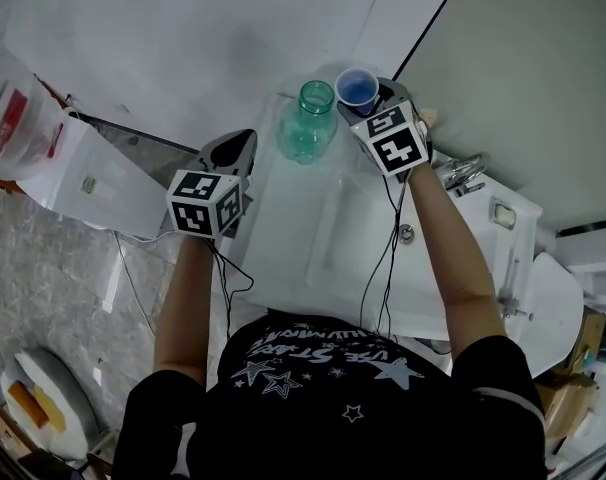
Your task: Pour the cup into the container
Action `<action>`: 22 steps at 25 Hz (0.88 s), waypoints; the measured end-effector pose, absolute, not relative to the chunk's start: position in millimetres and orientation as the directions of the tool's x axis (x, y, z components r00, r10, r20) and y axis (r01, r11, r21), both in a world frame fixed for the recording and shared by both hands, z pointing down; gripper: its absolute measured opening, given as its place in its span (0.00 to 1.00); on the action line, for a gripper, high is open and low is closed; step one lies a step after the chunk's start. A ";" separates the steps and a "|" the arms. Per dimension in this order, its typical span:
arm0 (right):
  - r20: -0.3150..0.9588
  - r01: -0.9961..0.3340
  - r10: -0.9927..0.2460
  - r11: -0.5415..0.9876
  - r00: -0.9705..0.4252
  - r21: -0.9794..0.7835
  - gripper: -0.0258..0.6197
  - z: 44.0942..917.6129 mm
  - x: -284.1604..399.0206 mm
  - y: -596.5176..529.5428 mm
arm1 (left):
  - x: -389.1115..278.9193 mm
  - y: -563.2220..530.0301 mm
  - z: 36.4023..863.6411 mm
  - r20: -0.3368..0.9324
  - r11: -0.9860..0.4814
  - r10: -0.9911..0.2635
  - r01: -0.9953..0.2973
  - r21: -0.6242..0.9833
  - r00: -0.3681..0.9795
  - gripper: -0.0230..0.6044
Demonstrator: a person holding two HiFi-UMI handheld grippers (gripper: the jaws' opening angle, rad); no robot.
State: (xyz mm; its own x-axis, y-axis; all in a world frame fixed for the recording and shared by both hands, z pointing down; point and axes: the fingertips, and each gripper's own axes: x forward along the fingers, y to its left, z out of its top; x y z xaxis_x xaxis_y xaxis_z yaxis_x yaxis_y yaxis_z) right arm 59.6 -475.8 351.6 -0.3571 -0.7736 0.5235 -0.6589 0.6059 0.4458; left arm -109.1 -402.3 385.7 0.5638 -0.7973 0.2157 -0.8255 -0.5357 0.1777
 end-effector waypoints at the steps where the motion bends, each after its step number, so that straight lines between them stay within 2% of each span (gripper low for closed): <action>1: 0.528 -0.643 -0.778 0.603 -0.341 0.472 0.47 351.4 60.0 -478.0 | -109.1 -403.6 386.0 0.214 -0.536 -0.797 -0.825 0.179 0.565 0.05; 9: 0.535 -0.538 -0.808 0.574 -0.249 0.617 0.47 355.9 60.4 -491.4 | -108.3 -412.5 390.1 0.211 -0.545 -0.790 -0.817 0.191 0.576 0.05; 22: 0.507 -0.408 -0.847 0.525 -0.161 0.747 0.47 357.5 57.8 -501.3 | -108.3 -417.8 393.6 0.207 -0.553 -0.782 -0.808 0.204 0.588 0.05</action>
